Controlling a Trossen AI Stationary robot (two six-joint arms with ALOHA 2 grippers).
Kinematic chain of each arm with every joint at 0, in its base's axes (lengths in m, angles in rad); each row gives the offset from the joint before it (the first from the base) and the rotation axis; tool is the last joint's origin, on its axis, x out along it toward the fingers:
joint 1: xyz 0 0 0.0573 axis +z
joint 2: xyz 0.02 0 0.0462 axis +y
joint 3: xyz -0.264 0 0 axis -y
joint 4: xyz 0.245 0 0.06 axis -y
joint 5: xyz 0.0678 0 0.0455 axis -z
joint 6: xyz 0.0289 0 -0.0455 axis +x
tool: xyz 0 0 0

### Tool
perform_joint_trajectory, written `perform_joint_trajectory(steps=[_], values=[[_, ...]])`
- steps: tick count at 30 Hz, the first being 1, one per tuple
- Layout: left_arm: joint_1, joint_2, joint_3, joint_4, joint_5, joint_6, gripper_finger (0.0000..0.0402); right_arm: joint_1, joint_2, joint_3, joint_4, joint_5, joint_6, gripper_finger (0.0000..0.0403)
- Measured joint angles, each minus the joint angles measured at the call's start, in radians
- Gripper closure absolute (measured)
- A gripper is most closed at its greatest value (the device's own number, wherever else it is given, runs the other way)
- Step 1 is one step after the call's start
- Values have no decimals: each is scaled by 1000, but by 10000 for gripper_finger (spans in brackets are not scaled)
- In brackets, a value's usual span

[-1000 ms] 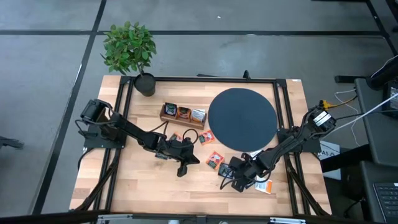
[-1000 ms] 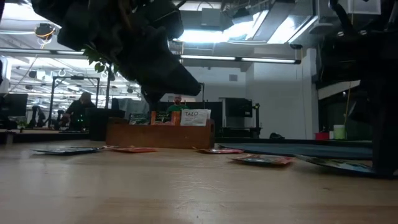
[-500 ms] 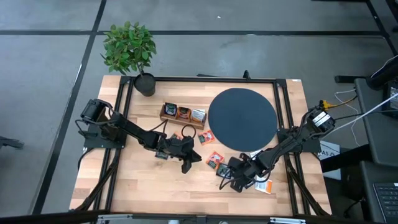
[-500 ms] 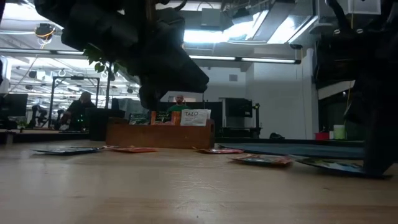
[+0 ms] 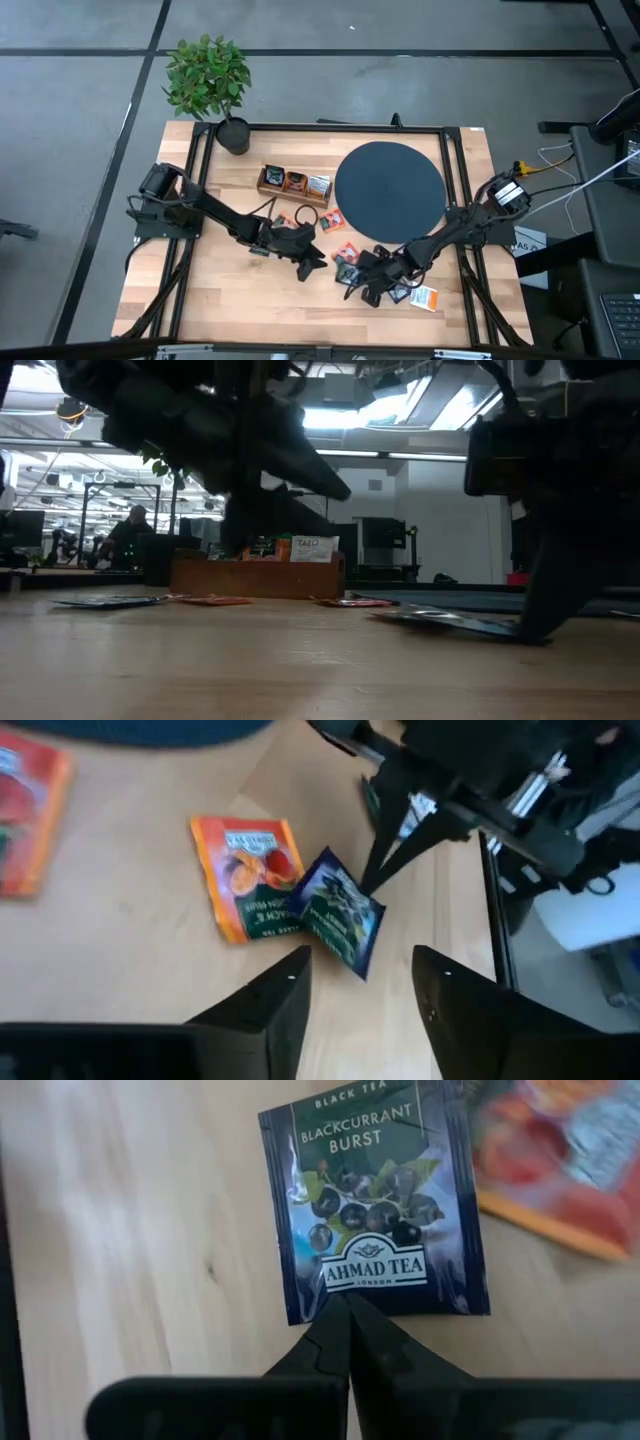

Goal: Pick & Place Tea
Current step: Put the middle dark blue tea bag into the left section of the wooden organizer

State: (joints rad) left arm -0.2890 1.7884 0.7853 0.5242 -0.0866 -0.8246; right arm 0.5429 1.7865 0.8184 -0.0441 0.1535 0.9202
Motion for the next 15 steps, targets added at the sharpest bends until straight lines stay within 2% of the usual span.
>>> perform_joint_trajectory(steps=[6, 11, 15], values=[[4, 102, 83, -3, 83, -3, 217, -19, 3, -3, 50, 10, -39, 401], [10, 158, 121, -6, 93, -5, 217, -26, 3, -3, 52, 15, -40, 401], [19, 191, 132, -4, 121, -65, 217, -29, 3, -4, 58, 22, -41, 401]])
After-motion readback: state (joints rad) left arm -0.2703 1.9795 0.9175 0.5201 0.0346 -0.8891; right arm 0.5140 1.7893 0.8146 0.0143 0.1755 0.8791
